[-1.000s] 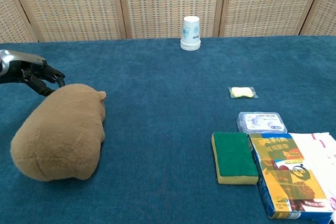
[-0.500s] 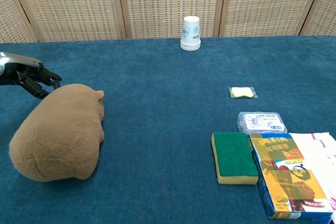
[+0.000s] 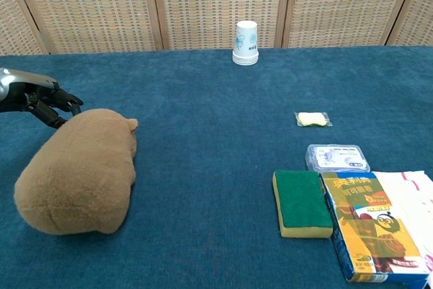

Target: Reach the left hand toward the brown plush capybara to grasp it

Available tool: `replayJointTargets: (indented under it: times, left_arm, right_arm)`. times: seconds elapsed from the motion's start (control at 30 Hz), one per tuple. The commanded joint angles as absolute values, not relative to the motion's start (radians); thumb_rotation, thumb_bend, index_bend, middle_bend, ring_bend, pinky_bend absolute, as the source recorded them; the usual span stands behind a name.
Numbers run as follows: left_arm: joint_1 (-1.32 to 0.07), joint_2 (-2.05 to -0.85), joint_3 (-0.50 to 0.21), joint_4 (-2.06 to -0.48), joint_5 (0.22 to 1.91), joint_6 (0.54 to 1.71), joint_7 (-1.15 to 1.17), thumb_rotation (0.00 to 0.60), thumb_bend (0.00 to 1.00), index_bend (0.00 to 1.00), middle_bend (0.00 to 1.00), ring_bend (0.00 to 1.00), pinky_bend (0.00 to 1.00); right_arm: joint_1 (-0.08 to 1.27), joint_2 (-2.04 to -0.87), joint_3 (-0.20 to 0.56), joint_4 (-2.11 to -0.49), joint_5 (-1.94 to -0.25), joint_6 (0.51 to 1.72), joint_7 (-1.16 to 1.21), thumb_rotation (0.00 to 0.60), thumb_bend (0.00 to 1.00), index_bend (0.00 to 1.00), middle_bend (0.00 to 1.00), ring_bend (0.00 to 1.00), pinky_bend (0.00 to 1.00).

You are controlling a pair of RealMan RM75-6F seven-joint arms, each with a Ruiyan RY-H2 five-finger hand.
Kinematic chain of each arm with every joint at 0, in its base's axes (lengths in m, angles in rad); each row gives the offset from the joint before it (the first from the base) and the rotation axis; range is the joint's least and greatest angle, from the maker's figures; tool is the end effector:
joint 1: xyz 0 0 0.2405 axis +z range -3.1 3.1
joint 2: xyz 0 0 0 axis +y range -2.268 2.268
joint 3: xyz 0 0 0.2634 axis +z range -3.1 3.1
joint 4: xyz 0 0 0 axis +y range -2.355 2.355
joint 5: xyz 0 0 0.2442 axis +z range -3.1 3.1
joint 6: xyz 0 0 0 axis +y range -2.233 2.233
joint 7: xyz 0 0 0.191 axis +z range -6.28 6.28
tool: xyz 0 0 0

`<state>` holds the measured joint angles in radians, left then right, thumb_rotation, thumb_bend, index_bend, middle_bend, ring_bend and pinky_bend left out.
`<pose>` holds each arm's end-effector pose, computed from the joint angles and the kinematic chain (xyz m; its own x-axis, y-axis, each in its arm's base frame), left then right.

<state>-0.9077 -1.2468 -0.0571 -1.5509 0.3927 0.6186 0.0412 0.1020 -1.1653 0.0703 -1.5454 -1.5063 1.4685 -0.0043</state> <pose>-0.2441 0.4182 -0.0146 -0.0544 0.5815 0.8117 0.9624 0.2471 -0.1126 -0.3348 -0.2430 0.1228 0.4164 0.0104 0.9091 -0.9087 -0.0267 0.4165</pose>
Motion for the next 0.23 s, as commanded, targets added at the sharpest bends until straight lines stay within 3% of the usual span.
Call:
replayJointTargets:
  times: [0.03, 0.23]
  left_arm:
    - [-0.907, -1.243, -0.06, -1.555, 0.396, 0.618, 0.038, 0.6, 0.47, 0.6, 0.0, 0.0, 0.0]
    - [-0.902, -1.224, -0.065, -1.57, 0.407, 0.621, 0.032, 0.6, 0.47, 0.6, 0.0, 0.0, 0.0]
  right_arm:
    - [0.102, -1.165, 0.071, -1.546, -1.506, 1.469, -0.003, 0.6, 0.18, 0.08, 0.0, 0.0, 0.0]
    - [0.103, -1.162, 0.072, -1.554, -1.504, 1.467, -0.005, 0.6, 0.18, 0.08, 0.0, 0.0, 0.0]
